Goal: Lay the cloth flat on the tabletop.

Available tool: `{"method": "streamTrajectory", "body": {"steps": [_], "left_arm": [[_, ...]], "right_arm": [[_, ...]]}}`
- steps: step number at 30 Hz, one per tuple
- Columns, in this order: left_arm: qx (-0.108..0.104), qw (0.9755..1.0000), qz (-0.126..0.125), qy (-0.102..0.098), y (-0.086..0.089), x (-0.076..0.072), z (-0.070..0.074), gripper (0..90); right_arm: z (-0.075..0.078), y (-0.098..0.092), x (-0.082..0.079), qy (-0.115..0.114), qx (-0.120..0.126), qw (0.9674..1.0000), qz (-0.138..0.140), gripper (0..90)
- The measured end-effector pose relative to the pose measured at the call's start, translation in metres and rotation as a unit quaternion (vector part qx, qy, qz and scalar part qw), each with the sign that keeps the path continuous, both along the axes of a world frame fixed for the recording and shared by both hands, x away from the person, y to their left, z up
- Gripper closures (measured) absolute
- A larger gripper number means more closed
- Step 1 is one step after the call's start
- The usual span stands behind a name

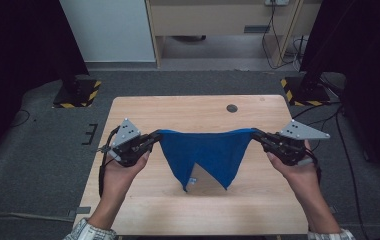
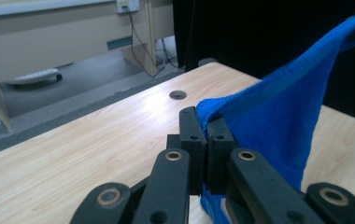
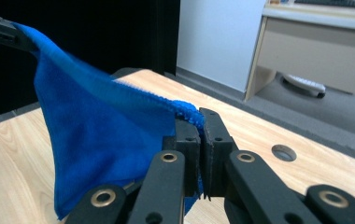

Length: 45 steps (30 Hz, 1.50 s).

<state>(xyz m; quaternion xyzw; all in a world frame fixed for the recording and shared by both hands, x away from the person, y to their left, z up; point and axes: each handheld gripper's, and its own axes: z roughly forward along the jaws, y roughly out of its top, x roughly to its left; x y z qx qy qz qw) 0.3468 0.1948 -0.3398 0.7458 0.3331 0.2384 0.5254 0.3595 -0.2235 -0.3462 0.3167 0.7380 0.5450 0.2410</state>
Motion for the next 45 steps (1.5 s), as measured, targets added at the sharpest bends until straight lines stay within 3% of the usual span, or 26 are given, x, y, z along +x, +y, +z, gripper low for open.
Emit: {"method": "streamTrajectory", "body": {"steps": [2,7,11,13,15,19,23,30,45], "left_arm": [[-0.007,0.9999,-0.007,-0.005,0.002,-0.01,0.006,88.0],[-0.001,0.9996,-0.02,-0.021,0.001,-0.031,0.021,88.0],[0.011,0.9994,-0.025,-0.019,-0.001,-0.033,0.028,88.0],[0.013,0.9996,-0.023,-0.003,-0.002,-0.021,0.024,88.0],[0.029,0.9994,-0.016,0.011,-0.004,-0.006,0.016,88.0],[0.042,0.9982,-0.005,0.043,-0.006,0.025,-0.009,88.0],[0.045,0.9969,0.004,0.065,-0.006,0.044,-0.031,87.9],[0.042,0.9955,0.02,0.083,-0.01,0.064,-0.053,87.9],[0.045,0.994,0.039,0.092,-0.008,0.085,-0.071,87.8]], "right_arm": [[0.006,-0.002,-0.01,-0.007,0.004,1.0,0.003,87.3],[0.024,-0.004,-0.037,-0.023,0.005,0.9996,0.016,87.3],[0.034,-0.005,-0.045,-0.021,-0.002,0.9997,0.014,87.1],[0.033,-0.004,-0.04,-0.011,-0.007,0.9999,0.009,87.1],[0.027,-0.003,-0.028,0.004,-0.016,0.9998,0.006,87.0],[0.004,0.002,0.003,0.042,-0.037,0.9984,0.003,87.0],[-0.021,0.006,0.029,0.068,-0.051,0.9963,0.002,87.0],[-0.051,0.011,0.059,0.105,-0.058,0.9926,-0.015,87.0],[-0.07,0.017,0.085,0.111,-0.062,0.9914,-0.029,86.8]]}}
